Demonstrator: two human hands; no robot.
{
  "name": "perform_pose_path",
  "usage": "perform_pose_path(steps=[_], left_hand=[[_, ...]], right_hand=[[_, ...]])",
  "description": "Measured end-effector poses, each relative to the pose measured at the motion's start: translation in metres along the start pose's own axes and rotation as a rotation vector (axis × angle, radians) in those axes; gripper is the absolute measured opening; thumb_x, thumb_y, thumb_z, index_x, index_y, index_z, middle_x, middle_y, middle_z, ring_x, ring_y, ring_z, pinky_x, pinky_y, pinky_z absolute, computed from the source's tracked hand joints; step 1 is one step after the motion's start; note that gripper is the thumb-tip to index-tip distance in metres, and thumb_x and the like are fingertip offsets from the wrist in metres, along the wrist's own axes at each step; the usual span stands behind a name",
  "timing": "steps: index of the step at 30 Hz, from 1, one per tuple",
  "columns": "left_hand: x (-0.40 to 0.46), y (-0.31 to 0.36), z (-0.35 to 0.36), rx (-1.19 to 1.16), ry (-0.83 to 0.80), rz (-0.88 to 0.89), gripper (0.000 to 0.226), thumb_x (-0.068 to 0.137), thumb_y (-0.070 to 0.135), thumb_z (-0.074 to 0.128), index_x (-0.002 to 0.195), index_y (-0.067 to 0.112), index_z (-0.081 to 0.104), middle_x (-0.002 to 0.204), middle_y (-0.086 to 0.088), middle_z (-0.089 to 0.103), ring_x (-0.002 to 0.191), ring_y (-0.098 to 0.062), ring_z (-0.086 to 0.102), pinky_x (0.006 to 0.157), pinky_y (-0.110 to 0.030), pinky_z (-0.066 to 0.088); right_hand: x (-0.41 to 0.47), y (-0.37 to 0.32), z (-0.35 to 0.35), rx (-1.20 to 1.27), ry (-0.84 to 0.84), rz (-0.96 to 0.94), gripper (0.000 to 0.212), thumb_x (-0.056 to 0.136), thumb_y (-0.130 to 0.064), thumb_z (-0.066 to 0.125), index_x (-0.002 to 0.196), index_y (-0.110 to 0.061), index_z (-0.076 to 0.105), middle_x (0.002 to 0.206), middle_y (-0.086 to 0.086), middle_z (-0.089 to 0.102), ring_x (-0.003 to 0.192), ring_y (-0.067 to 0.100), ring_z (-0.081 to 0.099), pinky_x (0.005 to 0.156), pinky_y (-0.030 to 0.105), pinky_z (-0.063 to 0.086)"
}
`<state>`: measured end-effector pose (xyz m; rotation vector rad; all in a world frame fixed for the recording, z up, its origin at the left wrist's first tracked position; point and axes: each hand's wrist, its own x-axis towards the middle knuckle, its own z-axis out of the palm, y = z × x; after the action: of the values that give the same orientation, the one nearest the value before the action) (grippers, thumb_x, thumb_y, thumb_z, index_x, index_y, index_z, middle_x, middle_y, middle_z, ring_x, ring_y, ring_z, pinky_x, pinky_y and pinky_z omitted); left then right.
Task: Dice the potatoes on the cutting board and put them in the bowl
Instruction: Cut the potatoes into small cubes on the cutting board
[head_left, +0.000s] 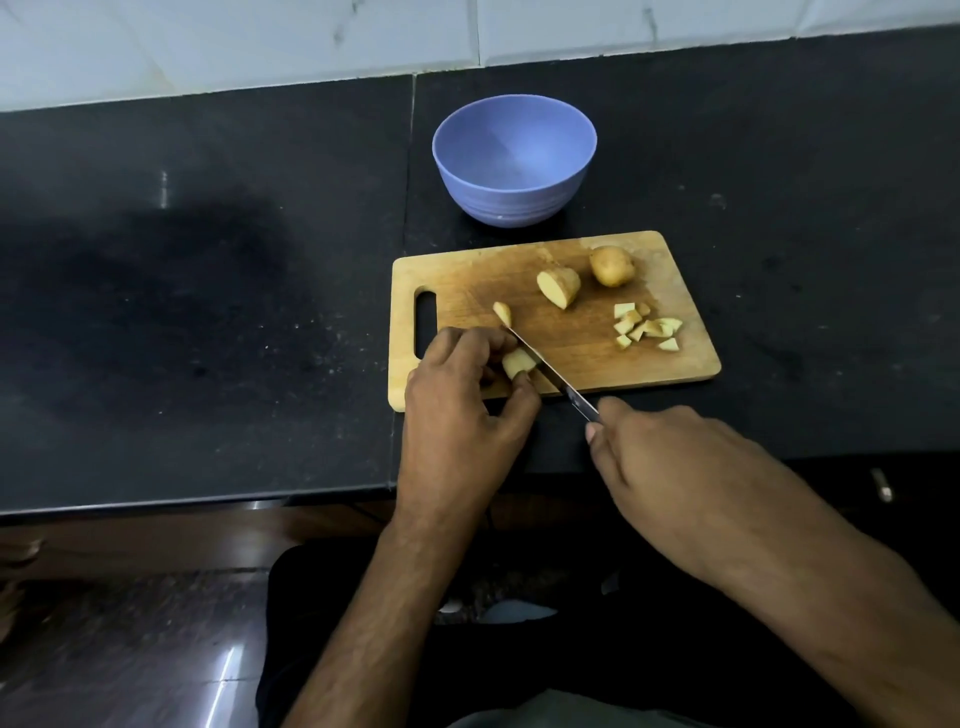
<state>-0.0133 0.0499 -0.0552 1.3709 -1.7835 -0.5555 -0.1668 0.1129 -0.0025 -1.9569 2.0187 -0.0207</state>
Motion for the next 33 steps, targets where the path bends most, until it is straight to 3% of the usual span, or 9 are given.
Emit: perform_pose_path(steps=[9, 16, 24, 33], left_hand=[[-0.002, 0.001, 0.002, 0.005, 0.081, -0.066, 0.026, 0.083, 0.019, 0.075, 0.108, 0.016, 0.069, 0.102, 0.008, 0.062, 0.084, -0.002, 0.06, 0.072, -0.006, 0.045], [-0.003, 0.001, -0.001, -0.026, 0.071, -0.055, 0.022, 0.086, 0.018, 0.077, 0.107, 0.017, 0.07, 0.101, 0.01, 0.065, 0.085, -0.001, 0.063, 0.072, -0.009, 0.049], [-0.003, -0.001, 0.0, -0.021, 0.101, -0.046, 0.025, 0.085, 0.016, 0.079, 0.109, 0.014, 0.072, 0.101, 0.008, 0.066, 0.084, -0.003, 0.065, 0.075, -0.016, 0.054], [-0.002, -0.001, 0.0, -0.008, 0.095, -0.061, 0.022, 0.084, 0.016, 0.078, 0.105, 0.015, 0.072, 0.098, 0.009, 0.067, 0.082, -0.002, 0.064, 0.071, -0.016, 0.053]], right_hand=[[0.006, 0.001, 0.0, -0.007, 0.004, -0.033, 0.03, 0.104, -0.046, 0.02, 0.102, -0.029, 0.045, 0.071, -0.007, 0.054, 0.061, 0.006, 0.054, 0.053, 0.028, 0.044], [0.003, 0.0, -0.004, 0.046, 0.044, -0.024, 0.028, 0.103, -0.049, 0.021, 0.092, -0.033, 0.041, 0.065, -0.007, 0.053, 0.055, 0.006, 0.054, 0.049, 0.024, 0.038], [-0.004, -0.004, -0.003, 0.002, 0.02, -0.041, 0.031, 0.103, -0.049, 0.017, 0.097, -0.033, 0.042, 0.067, -0.007, 0.053, 0.059, 0.005, 0.053, 0.049, 0.022, 0.035], [0.014, -0.008, 0.001, -0.033, -0.055, -0.053, 0.026, 0.105, -0.042, 0.023, 0.099, -0.026, 0.043, 0.072, -0.007, 0.054, 0.063, 0.011, 0.054, 0.054, 0.03, 0.042]])
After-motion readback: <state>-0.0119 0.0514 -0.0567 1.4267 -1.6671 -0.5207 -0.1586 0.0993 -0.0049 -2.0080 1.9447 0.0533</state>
